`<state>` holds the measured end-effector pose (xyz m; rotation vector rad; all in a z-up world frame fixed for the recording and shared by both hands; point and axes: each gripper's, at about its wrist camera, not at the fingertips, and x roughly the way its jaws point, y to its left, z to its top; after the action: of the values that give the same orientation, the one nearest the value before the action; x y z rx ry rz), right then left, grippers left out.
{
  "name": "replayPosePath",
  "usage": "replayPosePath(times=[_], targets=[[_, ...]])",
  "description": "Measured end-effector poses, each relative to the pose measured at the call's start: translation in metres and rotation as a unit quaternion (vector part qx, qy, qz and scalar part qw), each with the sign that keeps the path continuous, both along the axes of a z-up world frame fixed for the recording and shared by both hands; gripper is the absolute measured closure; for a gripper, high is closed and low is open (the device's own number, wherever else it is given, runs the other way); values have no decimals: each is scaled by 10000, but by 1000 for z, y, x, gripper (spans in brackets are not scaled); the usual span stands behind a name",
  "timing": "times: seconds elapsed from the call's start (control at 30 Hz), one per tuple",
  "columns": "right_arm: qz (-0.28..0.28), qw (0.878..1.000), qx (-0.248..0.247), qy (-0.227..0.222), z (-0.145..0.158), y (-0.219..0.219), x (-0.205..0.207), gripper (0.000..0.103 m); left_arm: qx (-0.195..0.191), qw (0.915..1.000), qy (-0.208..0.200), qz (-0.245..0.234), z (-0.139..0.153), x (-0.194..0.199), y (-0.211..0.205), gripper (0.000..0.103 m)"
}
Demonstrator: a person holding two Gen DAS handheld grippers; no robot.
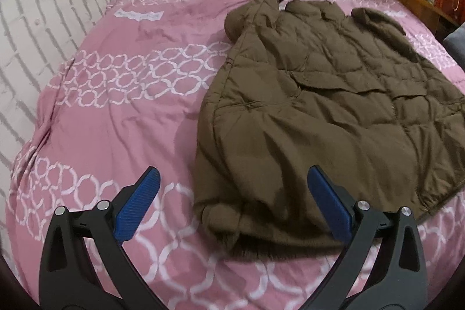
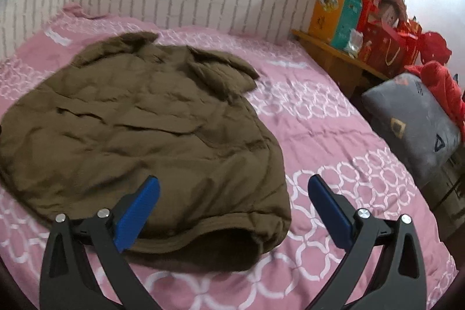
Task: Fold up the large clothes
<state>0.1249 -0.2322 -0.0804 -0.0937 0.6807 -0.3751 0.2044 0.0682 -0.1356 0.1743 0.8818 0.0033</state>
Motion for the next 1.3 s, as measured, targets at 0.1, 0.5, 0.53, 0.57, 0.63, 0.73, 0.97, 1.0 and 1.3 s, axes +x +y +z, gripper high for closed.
replayPosePath(times=[0.1,0.5,0.53,0.57,0.63,0.73,0.97,1.0,1.3], targets=[[-211,9994,93,242,-20,-17,9,1,11,9996,267,64,-20,18,0,3],[255,9902,1148,756,-76,-36,32,63,631,9958,628,-201,-60,44,-42,71],[331,9901,1123,772,-75,-32,32,74,721,9953,620,-209,-58,43,-45,81],[394,9904,1071,776,-74,-29,30,78,790,9947,623,-215,-56,41,-49,84],[487,9912,913,827,-69,-20,24,85,820,9945,622,-177,-48,34,-49,88],[498,9902,1030,802,-56,-19,7,87,555,9961,685,-39,-33,18,-36,88],[524,9905,1037,740,-18,-16,-46,88,210,9970,741,47,2,-45,-9,88],[522,9908,999,744,-14,-13,-56,88,243,9972,703,43,6,-58,-9,88],[259,9867,1477,624,-2,-24,-92,66,301,9983,471,145,16,-34,-1,61]])
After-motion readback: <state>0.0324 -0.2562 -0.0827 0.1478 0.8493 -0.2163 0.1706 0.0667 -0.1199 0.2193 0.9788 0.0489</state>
